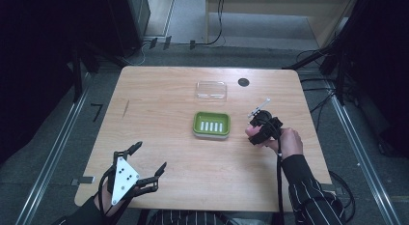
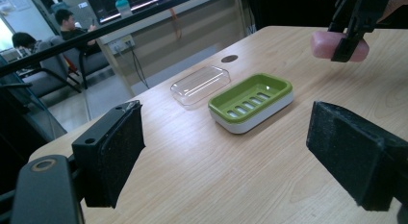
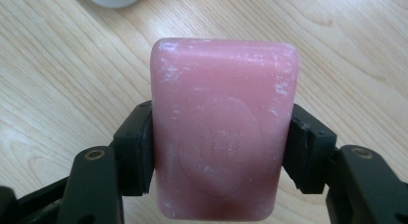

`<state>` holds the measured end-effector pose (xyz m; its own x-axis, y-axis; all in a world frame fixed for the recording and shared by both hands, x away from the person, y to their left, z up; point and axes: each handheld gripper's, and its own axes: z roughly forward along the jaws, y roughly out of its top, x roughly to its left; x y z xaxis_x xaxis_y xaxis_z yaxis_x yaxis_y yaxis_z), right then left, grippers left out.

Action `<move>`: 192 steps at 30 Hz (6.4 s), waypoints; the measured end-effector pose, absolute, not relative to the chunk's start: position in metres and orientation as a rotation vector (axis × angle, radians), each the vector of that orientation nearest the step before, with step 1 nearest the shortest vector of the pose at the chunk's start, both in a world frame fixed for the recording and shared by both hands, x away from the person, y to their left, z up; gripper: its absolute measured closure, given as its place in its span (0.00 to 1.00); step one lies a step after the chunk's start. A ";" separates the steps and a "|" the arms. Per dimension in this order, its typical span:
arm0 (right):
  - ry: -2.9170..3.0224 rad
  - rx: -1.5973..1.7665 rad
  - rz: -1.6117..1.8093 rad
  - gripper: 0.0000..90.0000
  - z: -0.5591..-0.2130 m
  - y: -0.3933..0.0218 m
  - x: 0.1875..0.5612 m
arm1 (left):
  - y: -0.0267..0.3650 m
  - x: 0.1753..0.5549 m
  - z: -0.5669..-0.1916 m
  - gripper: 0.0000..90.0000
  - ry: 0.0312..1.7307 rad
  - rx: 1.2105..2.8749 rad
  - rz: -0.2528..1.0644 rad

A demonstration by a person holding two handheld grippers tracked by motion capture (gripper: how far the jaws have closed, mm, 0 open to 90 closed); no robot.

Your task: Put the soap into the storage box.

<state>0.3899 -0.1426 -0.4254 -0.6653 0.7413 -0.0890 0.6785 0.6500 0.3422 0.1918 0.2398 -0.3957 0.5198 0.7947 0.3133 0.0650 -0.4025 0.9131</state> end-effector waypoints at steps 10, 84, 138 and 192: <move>2.650 1.117 0.431 0.43 -0.423 -0.130 0.394 | 0.239 0.191 -0.396 0.15 0.710 1.815 0.971; 2.708 0.813 0.626 0.43 -0.407 -0.066 0.441 | 0.240 0.192 -0.396 0.15 0.710 1.822 0.967; 2.774 0.694 0.698 0.43 -0.416 -0.035 0.460 | 0.240 0.192 -0.396 0.15 0.714 1.818 0.966; 2.873 0.566 0.640 0.43 -0.446 -0.018 0.460 | 0.241 0.192 -0.396 0.15 0.715 1.821 0.966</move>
<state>0.4600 -0.0181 -0.4458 -0.9187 0.3906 -0.0578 0.3291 0.8383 0.4347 0.1924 0.2408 -0.3964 0.5220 0.7934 0.3131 0.0678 -0.4046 0.9120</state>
